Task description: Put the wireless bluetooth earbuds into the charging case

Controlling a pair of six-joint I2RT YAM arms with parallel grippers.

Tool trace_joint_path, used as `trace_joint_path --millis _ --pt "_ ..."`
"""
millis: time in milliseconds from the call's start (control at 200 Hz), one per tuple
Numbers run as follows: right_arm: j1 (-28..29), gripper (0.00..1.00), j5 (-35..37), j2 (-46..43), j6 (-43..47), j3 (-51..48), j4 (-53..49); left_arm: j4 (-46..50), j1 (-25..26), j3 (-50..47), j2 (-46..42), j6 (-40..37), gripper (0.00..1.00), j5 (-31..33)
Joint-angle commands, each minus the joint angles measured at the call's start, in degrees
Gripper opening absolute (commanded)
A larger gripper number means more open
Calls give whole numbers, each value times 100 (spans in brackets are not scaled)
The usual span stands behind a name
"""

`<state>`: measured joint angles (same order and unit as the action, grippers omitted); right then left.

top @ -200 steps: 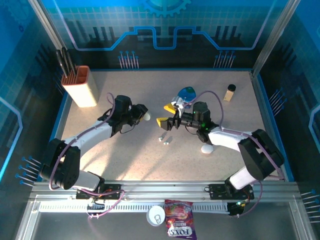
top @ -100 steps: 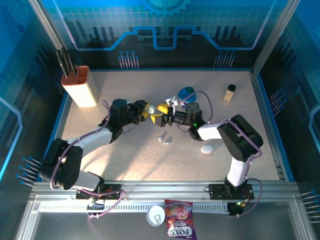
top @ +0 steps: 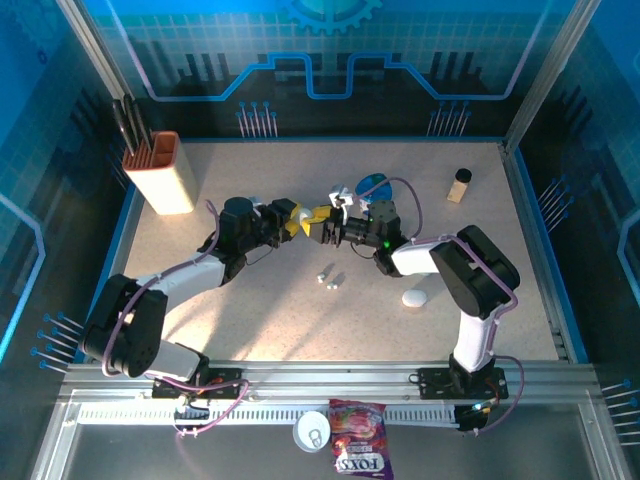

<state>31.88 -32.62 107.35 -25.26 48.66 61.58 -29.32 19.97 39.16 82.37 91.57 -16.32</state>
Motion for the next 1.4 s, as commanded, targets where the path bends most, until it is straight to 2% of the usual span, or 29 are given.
trace_joint_path --millis 0,105,215,280,340,435,540,720,865,950,1181,1246,1396 --pt "82 34 -190 111 -28 138 145 -233 -19 -46 69 17 26 -181" --pt "77 24 -201 89 -56 141 113 -286 -21 -42 82 3 26 -189" --pt "67 23 -192 -7 10 141 -43 -311 -23 -23 104 -25 27 -197" --pt "64 22 -187 -80 29 136 -156 -368 -19 -35 117 -73 33 -173" --pt "58 22 -166 -152 13 140 -211 -532 -34 -47 129 -253 45 -132" --pt "14 20 -111 -257 -191 135 -235 -739 -78 -9 58 -988 80 -65" --pt "-58 20 -117 -387 -438 5 -182 -1006 -123 35 -191 -2048 99 128" --pt "-154 19 -138 -856 -576 -206 -562 -594 -133 48 -948 -4692 99 891" --pt "-233 16 142 -1445 -644 -214 -1677 -1615 -133 -413 -1249 -6478 99 1142" --pt "-349 16 136 -1703 -1073 -97 -2390 -2667 -136 -736 -1106 -7295 99 772" --pt "-746 13 -514 -2155 -2743 -193 -2460 -5056 -133 -1181 -44 -8966 99 -557" --pt "-848 12 -790 -2317 -2979 -162 -2762 -5060 -179 -1131 138 -9370 99 -1063" --pt "-966 11 -1318 -2845 -3272 -99 -3543 -5101 -221 -998 401 -9624 99 -1886"
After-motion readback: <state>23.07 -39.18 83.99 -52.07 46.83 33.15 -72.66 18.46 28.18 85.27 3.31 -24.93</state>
